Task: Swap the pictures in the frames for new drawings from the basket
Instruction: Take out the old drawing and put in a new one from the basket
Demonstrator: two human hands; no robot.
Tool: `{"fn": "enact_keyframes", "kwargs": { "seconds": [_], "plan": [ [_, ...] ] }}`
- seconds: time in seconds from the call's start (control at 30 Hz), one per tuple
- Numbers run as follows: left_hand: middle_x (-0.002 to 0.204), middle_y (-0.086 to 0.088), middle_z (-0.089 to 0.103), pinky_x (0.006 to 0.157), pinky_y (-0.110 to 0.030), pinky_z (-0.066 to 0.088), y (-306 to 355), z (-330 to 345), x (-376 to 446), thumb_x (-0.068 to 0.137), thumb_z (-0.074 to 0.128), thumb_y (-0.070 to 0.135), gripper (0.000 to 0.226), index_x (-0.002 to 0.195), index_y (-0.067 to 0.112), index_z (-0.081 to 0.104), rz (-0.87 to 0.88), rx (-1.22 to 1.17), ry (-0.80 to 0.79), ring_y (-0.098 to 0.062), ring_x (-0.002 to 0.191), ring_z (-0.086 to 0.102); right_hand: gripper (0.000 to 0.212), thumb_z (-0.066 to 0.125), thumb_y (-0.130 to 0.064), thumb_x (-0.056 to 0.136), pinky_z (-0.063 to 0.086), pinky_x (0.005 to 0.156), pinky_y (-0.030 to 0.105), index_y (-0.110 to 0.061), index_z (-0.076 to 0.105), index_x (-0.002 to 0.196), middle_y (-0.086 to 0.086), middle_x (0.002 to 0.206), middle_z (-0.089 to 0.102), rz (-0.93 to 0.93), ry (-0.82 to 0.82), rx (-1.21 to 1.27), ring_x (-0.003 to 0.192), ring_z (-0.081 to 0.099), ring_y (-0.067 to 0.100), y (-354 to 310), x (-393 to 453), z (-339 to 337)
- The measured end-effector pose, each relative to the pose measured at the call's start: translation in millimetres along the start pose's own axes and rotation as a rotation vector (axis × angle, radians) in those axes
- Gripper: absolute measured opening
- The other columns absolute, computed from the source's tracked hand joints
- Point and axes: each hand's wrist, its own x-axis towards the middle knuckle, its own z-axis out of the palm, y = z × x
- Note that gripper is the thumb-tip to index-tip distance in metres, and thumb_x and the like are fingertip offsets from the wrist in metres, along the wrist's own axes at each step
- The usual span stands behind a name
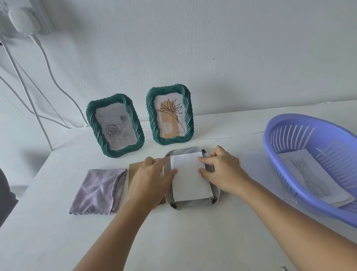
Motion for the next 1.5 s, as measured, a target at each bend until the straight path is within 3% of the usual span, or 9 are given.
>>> {"fn": "enact_keyframes", "kwargs": {
  "seconds": [0.33, 0.67, 0.8, 0.9, 1.07, 1.13, 1.27, 1.4, 1.5],
  "plan": [
    [0.127, -0.007, 0.064, 0.084, -0.038, 0.05, -17.9, -24.4, -15.0, 0.095, 0.042, 0.067, 0.057, 0.137, 0.029, 0.052, -0.214, 0.414, -0.08, -0.03, 0.117, 0.061, 0.041, 0.066, -0.04, 0.093, 0.038, 0.109, 0.042, -0.032, 0.065, 0.133, -0.009, 0.112, 0.044, -0.006, -0.004, 0.015, 0.109, 0.052, 0.009, 0.6, -1.7, -0.7],
    [0.107, 0.002, 0.059, 0.077, -0.034, 0.042, -22.3, -22.5, -17.0, 0.089, 0.053, 0.054, 0.058, 0.145, 0.039, 0.049, -0.297, 0.112, 0.005, -0.025, 0.103, 0.058, 0.04, 0.063, -0.043, 0.095, 0.036, 0.109, 0.04, -0.035, 0.064, 0.134, -0.008, 0.115, 0.046, -0.011, -0.003, -0.003, 0.116, 0.052, 0.013, -0.2, -1.4, -1.3],
    [0.105, 0.005, 0.055, 0.08, -0.039, 0.051, -19.7, -36.0, -15.7, 0.086, 0.054, 0.056, 0.065, 0.149, 0.041, 0.044, -0.291, 0.021, 0.092, -0.023, 0.096, 0.059, 0.045, 0.064, -0.045, 0.095, 0.037, 0.102, 0.042, -0.039, 0.059, 0.138, -0.003, 0.112, 0.052, -0.058, 0.163, -0.034, 0.11, 0.053, 0.024, -5.5, 0.3, -1.7],
    [0.101, 0.006, 0.055, 0.077, -0.037, 0.05, -10.0, -50.0, -10.2, 0.087, 0.06, 0.051, 0.06, 0.146, 0.042, 0.048, -0.242, -0.032, 0.201, -0.02, 0.093, 0.056, 0.048, 0.06, -0.041, 0.098, 0.043, 0.099, 0.042, -0.038, 0.052, 0.145, -0.004, 0.109, 0.053, -0.139, 0.202, 0.117, 0.108, 0.054, 0.021, -17.7, 5.2, -7.2],
    [0.1, 0.007, 0.059, 0.078, -0.032, 0.046, 19.4, -52.6, -1.0, 0.088, 0.066, 0.047, 0.056, 0.142, 0.042, 0.054, -0.144, -0.185, 0.27, -0.016, 0.093, 0.057, 0.057, 0.055, -0.04, 0.102, 0.041, 0.103, 0.022, -0.054, 0.03, 0.151, -0.012, 0.128, 0.056, -0.144, -0.053, 0.534, 0.119, 0.054, -0.002, -57.8, 3.2, -23.6],
    [0.097, 0.008, 0.058, 0.078, -0.032, 0.047, 30.3, -46.1, 1.1, 0.088, 0.066, 0.048, 0.056, 0.142, 0.041, 0.054, -0.099, -0.208, 0.261, -0.014, 0.09, 0.057, 0.059, 0.056, -0.043, 0.101, 0.042, 0.106, 0.026, -0.064, 0.025, 0.148, -0.014, 0.135, 0.059, -0.129, -0.128, 0.668, 0.118, 0.059, 0.001, -65.6, 2.1, -23.5],
    [0.096, 0.005, 0.056, 0.081, -0.034, 0.05, 40.0, -32.4, 2.8, 0.092, 0.064, 0.048, 0.052, 0.142, 0.037, 0.056, -0.039, -0.256, 0.257, -0.014, 0.089, 0.057, 0.067, 0.056, -0.024, 0.104, 0.054, 0.098, 0.035, -0.053, 0.023, 0.154, -0.009, 0.106, 0.073, -0.107, -0.095, 0.821, 0.096, 0.07, 0.01, -63.2, -0.4, -20.1],
    [0.112, 0.002, 0.049, 0.097, -0.035, 0.047, 27.8, -25.1, 6.0, 0.102, 0.052, 0.046, 0.051, 0.151, 0.045, 0.039, -0.065, -0.318, 0.217, -0.017, 0.106, 0.054, 0.067, 0.052, -0.016, 0.105, 0.051, 0.104, 0.051, -0.052, 0.024, 0.154, -0.007, 0.112, 0.075, -0.048, -0.054, 0.888, 0.103, 0.07, 0.024, -54.8, -3.8, -21.3],
    [0.109, 0.007, 0.067, 0.077, -0.023, 0.054, 25.2, -30.3, 7.7, 0.106, 0.048, 0.039, 0.056, 0.155, 0.048, 0.023, -0.142, -0.604, 0.013, -0.005, 0.092, 0.067, 0.067, 0.051, -0.016, 0.105, 0.049, 0.102, 0.06, -0.055, 0.024, 0.153, -0.004, 0.115, 0.074, 0.002, -0.058, 0.912, 0.108, 0.067, 0.037, -49.8, -6.2, -21.3]
  ]
}}
